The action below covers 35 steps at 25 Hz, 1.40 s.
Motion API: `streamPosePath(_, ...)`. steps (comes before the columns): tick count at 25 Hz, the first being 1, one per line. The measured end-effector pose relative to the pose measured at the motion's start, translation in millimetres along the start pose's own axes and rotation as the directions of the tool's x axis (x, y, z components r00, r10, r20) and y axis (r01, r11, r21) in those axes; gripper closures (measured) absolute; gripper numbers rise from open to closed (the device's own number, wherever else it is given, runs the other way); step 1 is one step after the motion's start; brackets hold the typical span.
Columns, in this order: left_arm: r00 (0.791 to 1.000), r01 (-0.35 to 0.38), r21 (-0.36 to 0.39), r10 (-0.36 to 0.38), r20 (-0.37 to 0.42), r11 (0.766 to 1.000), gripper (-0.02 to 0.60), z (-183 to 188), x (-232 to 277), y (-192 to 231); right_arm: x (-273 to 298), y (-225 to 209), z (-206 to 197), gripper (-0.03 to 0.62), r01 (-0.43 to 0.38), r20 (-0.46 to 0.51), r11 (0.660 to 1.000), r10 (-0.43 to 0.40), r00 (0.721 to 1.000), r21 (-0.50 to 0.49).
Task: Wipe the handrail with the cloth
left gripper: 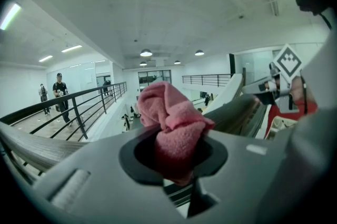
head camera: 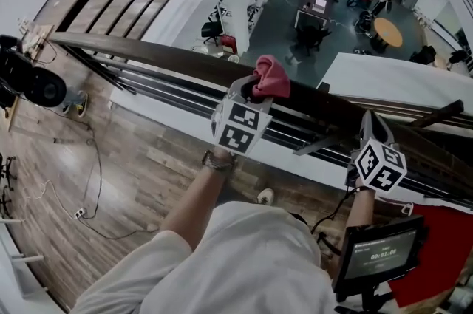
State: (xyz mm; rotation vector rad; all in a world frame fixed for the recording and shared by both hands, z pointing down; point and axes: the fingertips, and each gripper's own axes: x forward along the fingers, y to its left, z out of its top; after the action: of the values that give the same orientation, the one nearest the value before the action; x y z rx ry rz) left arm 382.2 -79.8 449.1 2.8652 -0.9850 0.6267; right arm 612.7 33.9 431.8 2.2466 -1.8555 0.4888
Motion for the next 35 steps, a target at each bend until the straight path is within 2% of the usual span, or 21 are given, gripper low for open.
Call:
streamPosePath(6,0.999,0.053,0.004,-0.053,-0.010,0.999,0.485,-2,15,-23,0,5,-6,0.592,0.019,-0.015,1.000,-0.019,1.000,-0.014)
streamPosePath(13,0.996,0.084,0.027,-0.083,-0.032,0.996,0.485,-2,18,-33,3,15,-5,0.592,0.027,-0.001,0.999,-0.027,1.000,-0.037)
streamPosePath(18,0.997,0.072,0.008,-0.072,-0.030,0.997,0.485,2,26,-47,10,21,-9,0.592,-0.030,-0.019,0.998,0.029,0.999,-0.051)
streamPosePath(22,0.998,0.065,0.003,-0.065,-0.025,0.998,0.485,8,32,-66,11,21,-12,0.592,-0.035,-0.023,0.996,0.033,0.999,-0.085)
streamPosePath(27,0.998,0.056,0.013,-0.055,-0.028,0.998,0.485,13,40,-87,14,31,-12,0.592,-0.102,-0.028,0.988,0.099,0.995,-0.116)
streamPosePath(32,0.998,0.064,-0.020,-0.065,-0.008,0.998,0.485,15,47,-103,13,41,-13,0.592,-0.195,-0.012,0.978,0.195,0.981,-0.070)
streamPosePath(35,0.998,0.063,-0.023,-0.063,-0.003,0.998,0.485,19,52,-112,13,40,-14,0.592,-0.226,-0.008,0.971,0.226,0.974,-0.080)
